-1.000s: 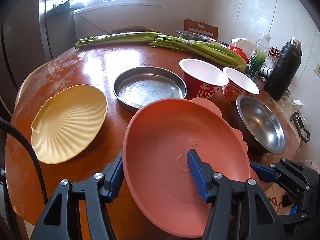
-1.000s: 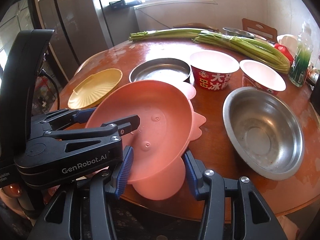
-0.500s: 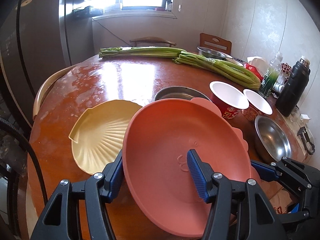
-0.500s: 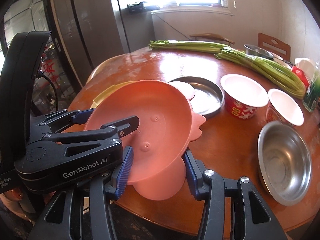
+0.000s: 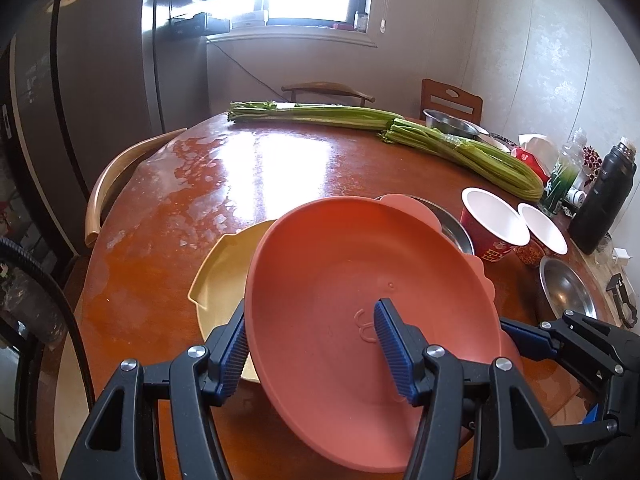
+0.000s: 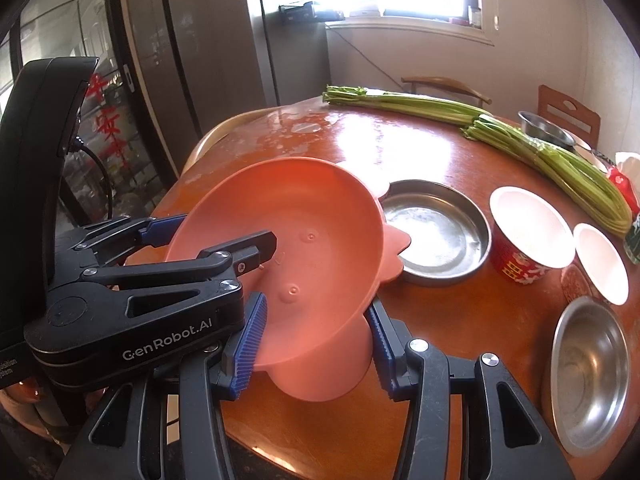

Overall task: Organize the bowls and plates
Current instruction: 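Lift the pink plate with the left gripper over the yellow shell plate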

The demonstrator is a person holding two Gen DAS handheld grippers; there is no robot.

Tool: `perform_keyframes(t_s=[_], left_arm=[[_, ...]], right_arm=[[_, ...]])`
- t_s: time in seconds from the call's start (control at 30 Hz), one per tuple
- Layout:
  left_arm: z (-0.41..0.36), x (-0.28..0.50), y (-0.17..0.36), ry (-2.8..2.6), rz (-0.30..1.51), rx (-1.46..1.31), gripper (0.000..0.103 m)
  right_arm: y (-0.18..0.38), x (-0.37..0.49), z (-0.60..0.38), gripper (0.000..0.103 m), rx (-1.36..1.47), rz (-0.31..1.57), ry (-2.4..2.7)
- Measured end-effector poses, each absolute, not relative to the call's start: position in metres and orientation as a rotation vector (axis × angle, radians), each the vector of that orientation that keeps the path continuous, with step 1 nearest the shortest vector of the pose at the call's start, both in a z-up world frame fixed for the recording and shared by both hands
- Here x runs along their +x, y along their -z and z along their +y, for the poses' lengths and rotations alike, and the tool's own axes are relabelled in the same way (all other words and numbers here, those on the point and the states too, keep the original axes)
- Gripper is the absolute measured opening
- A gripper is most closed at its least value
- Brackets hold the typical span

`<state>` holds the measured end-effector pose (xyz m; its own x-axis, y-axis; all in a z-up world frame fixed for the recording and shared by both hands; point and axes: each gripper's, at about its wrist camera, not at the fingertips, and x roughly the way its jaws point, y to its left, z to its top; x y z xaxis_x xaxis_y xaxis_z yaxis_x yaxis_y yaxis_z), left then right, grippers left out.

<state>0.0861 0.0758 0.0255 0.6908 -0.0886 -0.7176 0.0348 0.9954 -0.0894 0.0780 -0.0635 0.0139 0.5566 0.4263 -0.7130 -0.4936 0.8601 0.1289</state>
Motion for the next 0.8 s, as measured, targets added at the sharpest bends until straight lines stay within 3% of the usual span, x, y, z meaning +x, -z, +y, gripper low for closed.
perform_keyframes(t_s=[0.8], left_arm=[[0.126, 0.13, 0.002, 0.02, 0.902, -0.042, 0.06]], right_arm=[[0.012, 0.117, -0.006, 0.052, -0.09, 0.892, -0.556]])
